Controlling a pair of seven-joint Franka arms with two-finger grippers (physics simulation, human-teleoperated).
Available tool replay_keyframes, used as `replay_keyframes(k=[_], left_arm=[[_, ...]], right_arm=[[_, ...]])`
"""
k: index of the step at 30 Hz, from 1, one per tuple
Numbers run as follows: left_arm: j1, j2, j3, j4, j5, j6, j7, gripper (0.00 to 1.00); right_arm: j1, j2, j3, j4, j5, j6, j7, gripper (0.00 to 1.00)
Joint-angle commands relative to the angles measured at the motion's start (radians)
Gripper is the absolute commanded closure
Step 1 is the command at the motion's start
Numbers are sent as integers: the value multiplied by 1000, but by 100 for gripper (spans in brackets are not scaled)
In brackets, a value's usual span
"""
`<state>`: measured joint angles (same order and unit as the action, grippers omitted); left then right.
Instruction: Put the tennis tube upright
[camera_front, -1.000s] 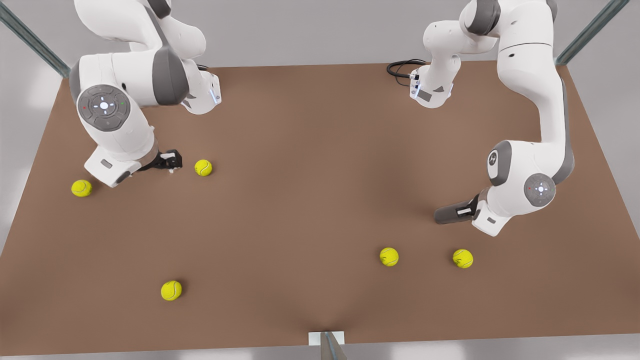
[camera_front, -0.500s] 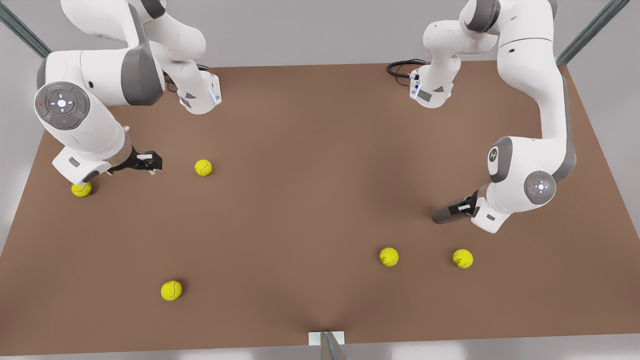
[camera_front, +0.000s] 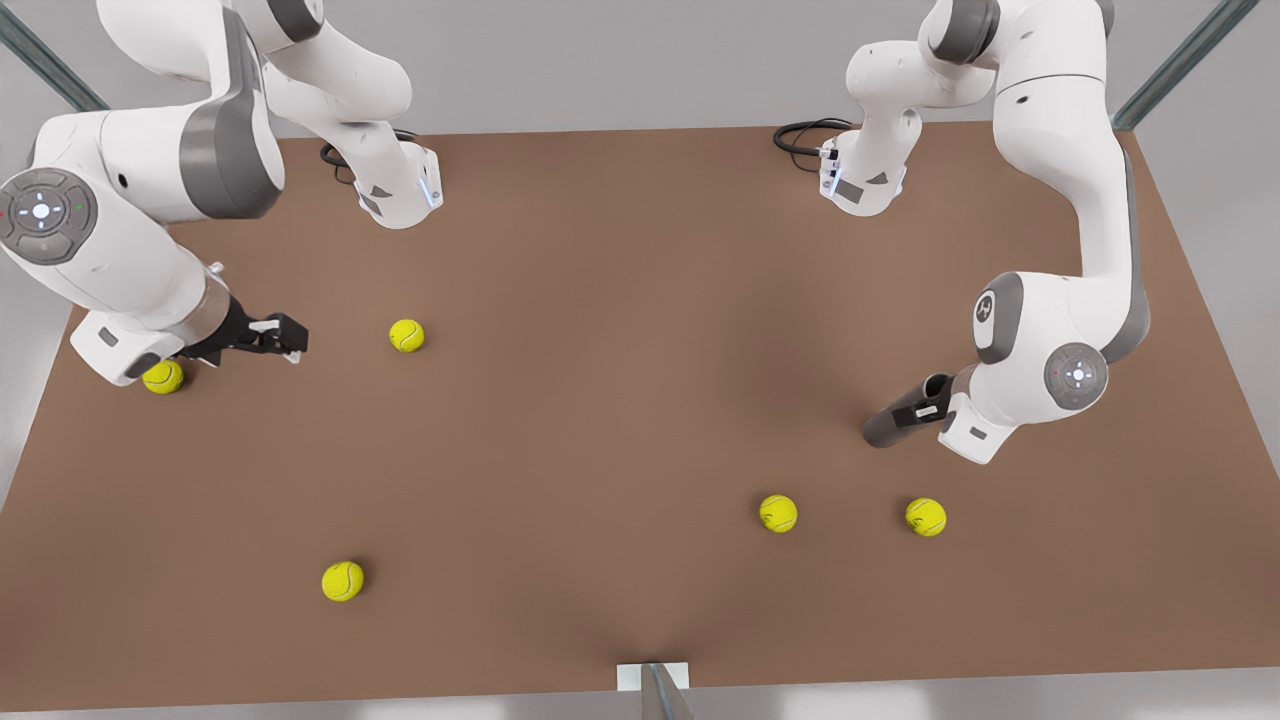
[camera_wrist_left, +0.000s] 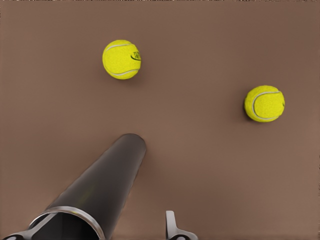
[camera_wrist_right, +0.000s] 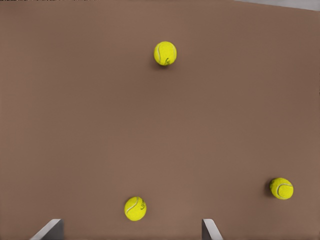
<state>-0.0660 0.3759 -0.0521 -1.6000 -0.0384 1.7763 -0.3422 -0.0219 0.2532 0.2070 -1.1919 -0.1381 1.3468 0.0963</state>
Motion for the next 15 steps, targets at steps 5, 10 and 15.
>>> replay_keyframes(k=[5,10,15], left_arm=[[0,-8,0,6,2,-14,2,0],[0,-11,0,35,3,-55,3,0],[11,-11,2,97,3,-117,100,0]], right_arm=[[-3,0,-1,0,-2,15,0,0],[0,0,-1,0,-2,25,2,0],[0,3,0,-2,8,26,2,0]])
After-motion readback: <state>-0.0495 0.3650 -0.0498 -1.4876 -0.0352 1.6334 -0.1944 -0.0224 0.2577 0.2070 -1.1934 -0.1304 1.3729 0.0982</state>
